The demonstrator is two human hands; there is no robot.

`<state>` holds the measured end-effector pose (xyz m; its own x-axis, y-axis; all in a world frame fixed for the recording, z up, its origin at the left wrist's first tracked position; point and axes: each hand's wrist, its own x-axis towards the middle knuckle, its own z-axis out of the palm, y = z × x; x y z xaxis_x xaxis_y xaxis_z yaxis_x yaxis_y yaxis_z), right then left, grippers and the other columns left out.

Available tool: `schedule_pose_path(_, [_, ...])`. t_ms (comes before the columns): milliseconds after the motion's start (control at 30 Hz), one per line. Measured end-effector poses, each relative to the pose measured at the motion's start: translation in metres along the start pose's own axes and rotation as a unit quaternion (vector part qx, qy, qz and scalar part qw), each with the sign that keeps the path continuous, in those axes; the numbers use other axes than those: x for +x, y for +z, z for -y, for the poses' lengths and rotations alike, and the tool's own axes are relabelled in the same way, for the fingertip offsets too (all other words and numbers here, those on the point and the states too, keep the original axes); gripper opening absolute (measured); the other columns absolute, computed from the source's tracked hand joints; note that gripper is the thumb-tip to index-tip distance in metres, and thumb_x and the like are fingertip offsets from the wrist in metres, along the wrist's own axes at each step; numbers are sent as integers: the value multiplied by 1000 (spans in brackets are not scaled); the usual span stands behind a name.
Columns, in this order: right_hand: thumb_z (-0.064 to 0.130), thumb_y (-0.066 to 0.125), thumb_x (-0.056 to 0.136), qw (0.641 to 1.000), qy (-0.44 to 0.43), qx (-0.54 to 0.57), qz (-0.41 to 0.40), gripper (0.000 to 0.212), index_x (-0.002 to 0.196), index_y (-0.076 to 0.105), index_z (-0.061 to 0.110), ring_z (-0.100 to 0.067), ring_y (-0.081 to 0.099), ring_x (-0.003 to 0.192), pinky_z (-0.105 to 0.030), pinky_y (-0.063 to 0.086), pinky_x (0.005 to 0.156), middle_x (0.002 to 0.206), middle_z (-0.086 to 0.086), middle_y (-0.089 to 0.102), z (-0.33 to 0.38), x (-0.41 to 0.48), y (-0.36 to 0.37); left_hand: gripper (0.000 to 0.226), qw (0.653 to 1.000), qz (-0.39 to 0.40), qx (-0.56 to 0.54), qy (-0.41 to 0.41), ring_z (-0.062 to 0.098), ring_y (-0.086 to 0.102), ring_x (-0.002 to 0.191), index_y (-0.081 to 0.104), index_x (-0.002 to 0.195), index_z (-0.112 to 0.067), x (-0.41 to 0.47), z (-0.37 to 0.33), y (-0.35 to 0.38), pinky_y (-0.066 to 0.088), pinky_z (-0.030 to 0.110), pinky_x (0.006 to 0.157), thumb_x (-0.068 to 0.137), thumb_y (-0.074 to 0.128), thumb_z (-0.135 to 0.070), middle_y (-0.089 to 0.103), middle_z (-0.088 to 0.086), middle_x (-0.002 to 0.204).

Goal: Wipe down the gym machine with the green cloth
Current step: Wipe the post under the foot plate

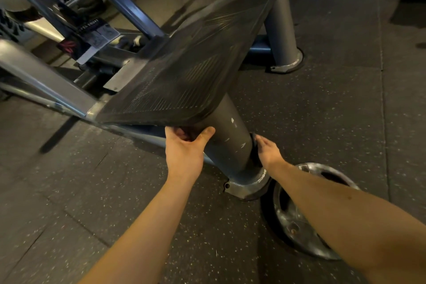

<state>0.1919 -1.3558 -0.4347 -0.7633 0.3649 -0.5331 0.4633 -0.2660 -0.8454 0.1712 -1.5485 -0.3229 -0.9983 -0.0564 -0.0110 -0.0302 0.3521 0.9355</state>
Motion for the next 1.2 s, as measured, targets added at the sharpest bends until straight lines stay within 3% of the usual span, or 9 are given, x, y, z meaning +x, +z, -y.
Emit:
schedule_pose_path(100, [30,42,110,998,38,-40,-28,41,146,54,14,-26,44,142,-30,31,114,151,-7,52,-13,0,-5,65,1000,-9,10,-3,5,60,97,47,127,-26,-3,-4,2,46,15,78,77,86,-42,61,-10,109])
schedule_pose_path(200, [27,42,110,1000,6,-17,-11,37,143,57,21,-23,44,141,-35,31,120,151,-3,53,3,-5,3,63,1000,-17,-2,-6,7,61,97,46,123,-27,-5,-5,3,46,15,76,77,86,-41,59,-10,110])
schedule_pose_path(333, [19,42,109,985,-141,76,64,41,148,52,27,-17,37,147,-39,29,122,154,2,49,52,-32,25,52,999,-30,-13,-6,3,62,99,48,116,-30,-16,6,9,49,16,84,80,86,-35,61,-14,109])
schedule_pose_path(500, [16,45,108,957,-280,30,70,46,151,45,30,-1,29,148,-27,24,121,158,14,42,57,-47,33,46,999,-23,-10,-19,-3,58,101,47,116,-33,-27,19,20,43,8,78,85,81,-30,56,-21,109])
schedule_pose_path(767, [15,45,109,996,-69,-41,-35,44,153,43,18,-14,30,151,-31,20,125,158,6,41,-71,-7,-6,48,1000,-22,0,-18,0,59,99,45,117,-32,-23,26,24,44,9,82,86,81,-29,56,-20,108])
schedule_pose_path(933, [12,48,107,997,-20,-22,-78,44,151,47,15,-16,34,148,-32,22,125,157,2,44,-60,-8,4,49,1000,-24,-6,-13,3,60,102,46,117,-31,-22,31,25,45,11,83,84,82,-30,57,-18,111])
schedule_pose_path(1033, [11,49,106,992,-97,-28,-79,42,148,50,16,-13,36,147,-27,24,122,154,4,48,-30,-26,14,49,1000,-23,-7,-2,4,60,103,47,116,-30,-21,33,24,47,15,87,83,84,-29,59,-14,112])
schedule_pose_path(1133, [7,51,105,975,-215,-21,-52,41,145,54,14,-2,40,141,-10,30,110,150,5,52,15,-52,26,48,1000,-20,-4,5,3,61,102,47,112,-31,-20,34,23,48,15,87,82,85,-29,60,-13,111])
schedule_pose_path(1200, [6,55,102,958,-284,-20,-39,39,140,59,14,-3,45,137,-12,35,111,146,2,57,45,-61,32,44,1000,-17,0,12,3,61,100,47,105,-35,-20,33,23,50,15,85,83,84,-25,60,-11,109])
